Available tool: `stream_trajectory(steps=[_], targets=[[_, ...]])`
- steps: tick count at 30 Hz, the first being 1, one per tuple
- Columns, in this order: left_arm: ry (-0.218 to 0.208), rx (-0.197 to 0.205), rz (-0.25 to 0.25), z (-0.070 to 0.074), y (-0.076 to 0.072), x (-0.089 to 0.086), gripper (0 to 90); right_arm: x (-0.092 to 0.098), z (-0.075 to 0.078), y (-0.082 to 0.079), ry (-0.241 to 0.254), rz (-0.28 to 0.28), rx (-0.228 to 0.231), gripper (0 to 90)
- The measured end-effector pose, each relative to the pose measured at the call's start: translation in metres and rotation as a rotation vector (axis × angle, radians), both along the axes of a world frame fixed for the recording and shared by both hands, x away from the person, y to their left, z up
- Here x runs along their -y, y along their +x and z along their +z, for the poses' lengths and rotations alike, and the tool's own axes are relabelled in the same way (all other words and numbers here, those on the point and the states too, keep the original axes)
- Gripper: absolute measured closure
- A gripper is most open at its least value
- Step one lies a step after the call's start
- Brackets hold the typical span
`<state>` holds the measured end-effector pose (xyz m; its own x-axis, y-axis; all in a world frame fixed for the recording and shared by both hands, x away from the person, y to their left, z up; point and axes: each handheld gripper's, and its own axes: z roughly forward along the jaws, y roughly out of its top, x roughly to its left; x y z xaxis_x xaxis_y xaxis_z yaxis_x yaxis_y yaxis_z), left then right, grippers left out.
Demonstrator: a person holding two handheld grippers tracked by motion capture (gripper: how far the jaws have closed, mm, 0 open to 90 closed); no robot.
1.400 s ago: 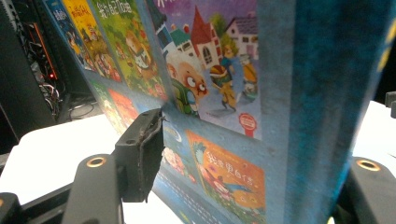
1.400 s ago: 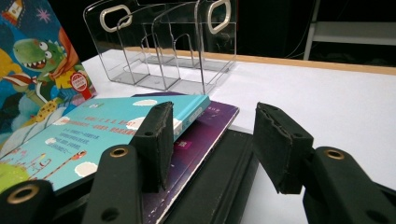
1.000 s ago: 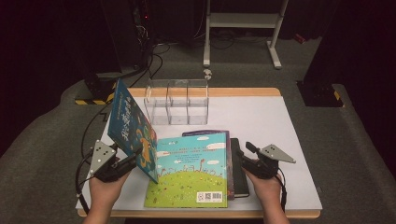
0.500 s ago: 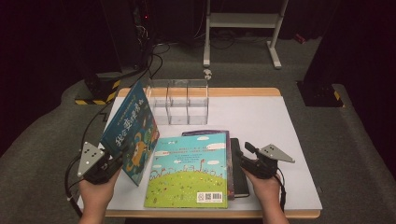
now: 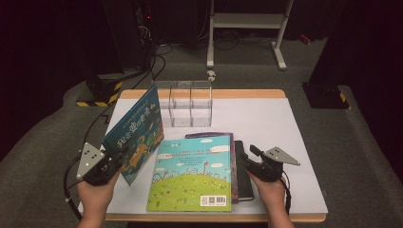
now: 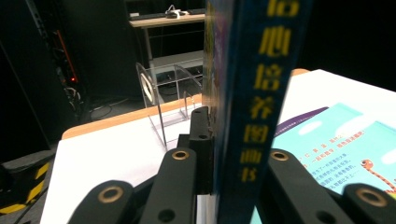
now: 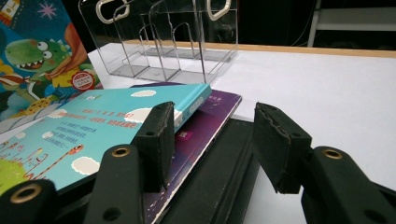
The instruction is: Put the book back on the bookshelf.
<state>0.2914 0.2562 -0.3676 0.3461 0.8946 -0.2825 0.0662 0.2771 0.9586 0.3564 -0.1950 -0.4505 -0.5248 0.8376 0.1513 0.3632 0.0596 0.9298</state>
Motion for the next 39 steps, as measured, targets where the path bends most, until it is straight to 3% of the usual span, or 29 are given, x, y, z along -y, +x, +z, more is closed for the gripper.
stream_trajectory(steps=[2, 8, 13, 17, 19, 20, 23, 28, 33, 39], targets=[[-0.013, 0.011, -0.004, 0.002, 0.000, -0.001, 77.1, -0.001, -0.001, 0.000, -0.001, 0.002, -0.003, 48.5], [-0.042, -0.008, -0.015, 0.008, 0.009, -0.001, 72.2, -0.001, -0.001, 0.000, -0.004, 0.004, -0.009, 48.1], [0.026, 0.024, 0.010, 0.014, 0.013, 0.005, 73.5, -0.001, -0.001, 0.000, 0.001, 0.004, -0.011, 47.9], [0.033, 0.044, 0.000, 0.014, 0.017, 0.004, 70.7, -0.001, -0.002, 0.000, 0.000, 0.007, -0.013, 47.9], [-0.020, 0.068, -0.013, 0.012, 0.018, 0.003, 71.2, -0.002, -0.002, 0.000, -0.002, 0.008, -0.015, 47.8], [-0.038, 0.061, -0.019, 0.012, 0.020, 0.002, 72.0, -0.002, -0.003, 0.000, -0.003, 0.009, -0.016, 47.8], [-0.031, 0.061, -0.021, 0.011, 0.021, 0.002, 78.5, -0.001, -0.003, 0.001, -0.005, 0.010, -0.019, 47.8], [-0.035, 0.048, -0.016, 0.013, 0.023, -0.001, 80.5, -0.001, -0.004, 0.001, -0.012, 0.012, -0.023, 47.8], [-0.049, 0.021, -0.005, 0.018, 0.030, -0.003, 82.4, 0.002, -0.007, 0.002, -0.051, 0.012, -0.031, 47.9], [0.000, -0.023, -0.009, 0.034, 0.045, 0.007, 82.8, 0.006, -0.011, -0.002, -0.043, 0.015, -0.032, 48.0]])
